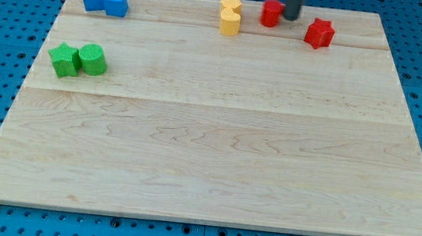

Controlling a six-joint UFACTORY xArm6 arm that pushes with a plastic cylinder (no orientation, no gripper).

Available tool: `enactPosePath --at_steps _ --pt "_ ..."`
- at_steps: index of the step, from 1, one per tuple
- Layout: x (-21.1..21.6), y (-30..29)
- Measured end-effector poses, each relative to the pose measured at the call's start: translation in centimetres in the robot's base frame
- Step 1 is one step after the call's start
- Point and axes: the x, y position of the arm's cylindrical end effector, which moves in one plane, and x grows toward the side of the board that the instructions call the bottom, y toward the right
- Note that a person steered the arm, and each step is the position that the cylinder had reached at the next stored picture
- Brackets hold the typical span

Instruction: Nudge the red star right a bit

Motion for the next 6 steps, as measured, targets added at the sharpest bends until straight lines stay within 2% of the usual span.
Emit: enactPosePath --at_steps 1,2,4,5,6 --pt "0.1 -3.7" --pt "0.1 -2.8" --pt "0.9 11.1" --pt "2.8 16.9" --pt "5.4 16.4"
